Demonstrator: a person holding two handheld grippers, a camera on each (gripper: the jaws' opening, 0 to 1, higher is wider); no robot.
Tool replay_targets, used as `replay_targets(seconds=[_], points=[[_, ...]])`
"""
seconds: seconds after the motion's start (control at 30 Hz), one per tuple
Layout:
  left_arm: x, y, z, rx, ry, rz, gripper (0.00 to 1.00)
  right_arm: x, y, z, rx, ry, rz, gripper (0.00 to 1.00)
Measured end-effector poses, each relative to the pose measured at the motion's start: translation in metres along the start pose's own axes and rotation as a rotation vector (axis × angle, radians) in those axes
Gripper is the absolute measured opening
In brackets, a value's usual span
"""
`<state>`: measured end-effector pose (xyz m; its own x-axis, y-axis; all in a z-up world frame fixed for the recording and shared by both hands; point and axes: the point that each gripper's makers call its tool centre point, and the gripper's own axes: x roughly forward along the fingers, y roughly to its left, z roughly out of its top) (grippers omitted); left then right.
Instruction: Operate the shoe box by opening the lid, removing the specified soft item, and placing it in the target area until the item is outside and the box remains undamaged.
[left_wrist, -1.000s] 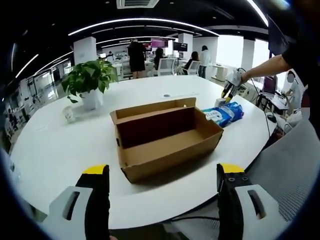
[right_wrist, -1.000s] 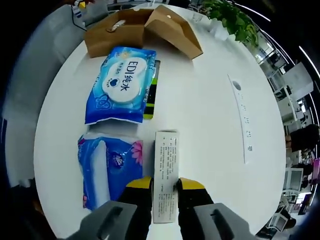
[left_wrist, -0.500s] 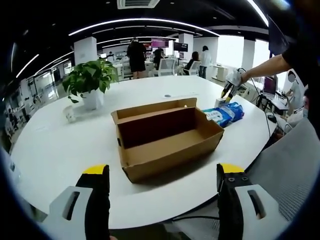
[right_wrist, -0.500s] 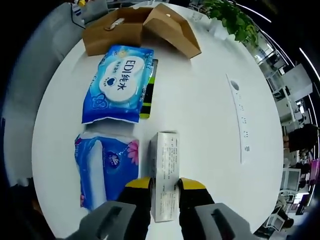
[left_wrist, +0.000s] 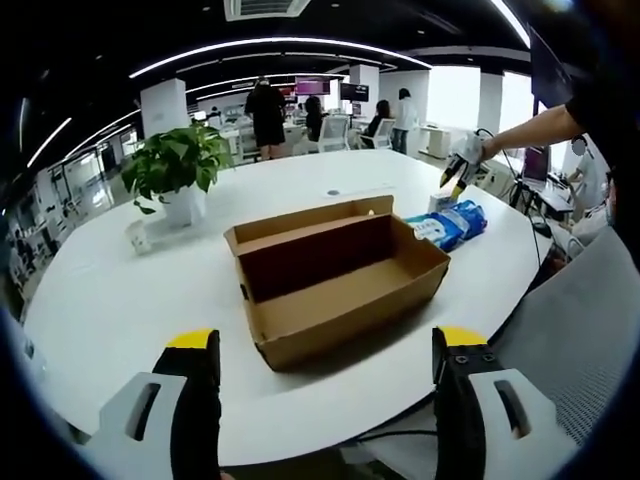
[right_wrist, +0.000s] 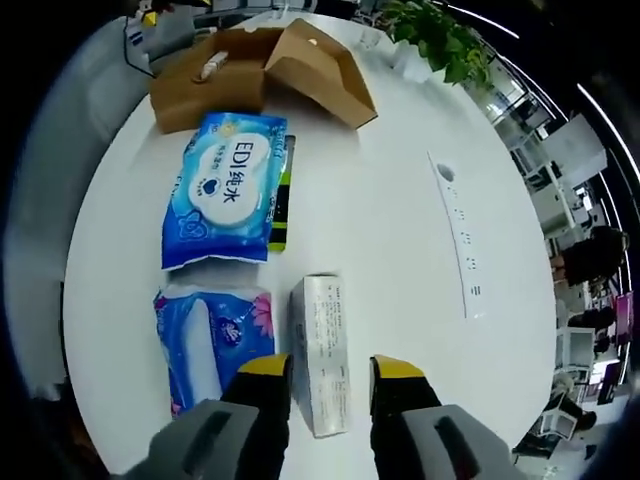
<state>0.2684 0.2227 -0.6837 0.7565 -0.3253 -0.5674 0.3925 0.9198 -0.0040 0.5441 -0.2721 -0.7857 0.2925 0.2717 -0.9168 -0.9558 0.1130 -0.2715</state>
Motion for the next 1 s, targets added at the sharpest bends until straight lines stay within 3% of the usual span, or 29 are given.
replay_targets(seconds=[0.33,1.0], points=[[0.006,0.005,0.009,0.030,-0.006,-0.035,0.90,-0.020,0.019,0.008,0.067,-0.053,-0.029,0.35],[0.043,0.013,0.023,0.184,0.072,-0.178,0.74,-0.071,0.090,0.063,0.252,-0.244,-0.105,0.50]])
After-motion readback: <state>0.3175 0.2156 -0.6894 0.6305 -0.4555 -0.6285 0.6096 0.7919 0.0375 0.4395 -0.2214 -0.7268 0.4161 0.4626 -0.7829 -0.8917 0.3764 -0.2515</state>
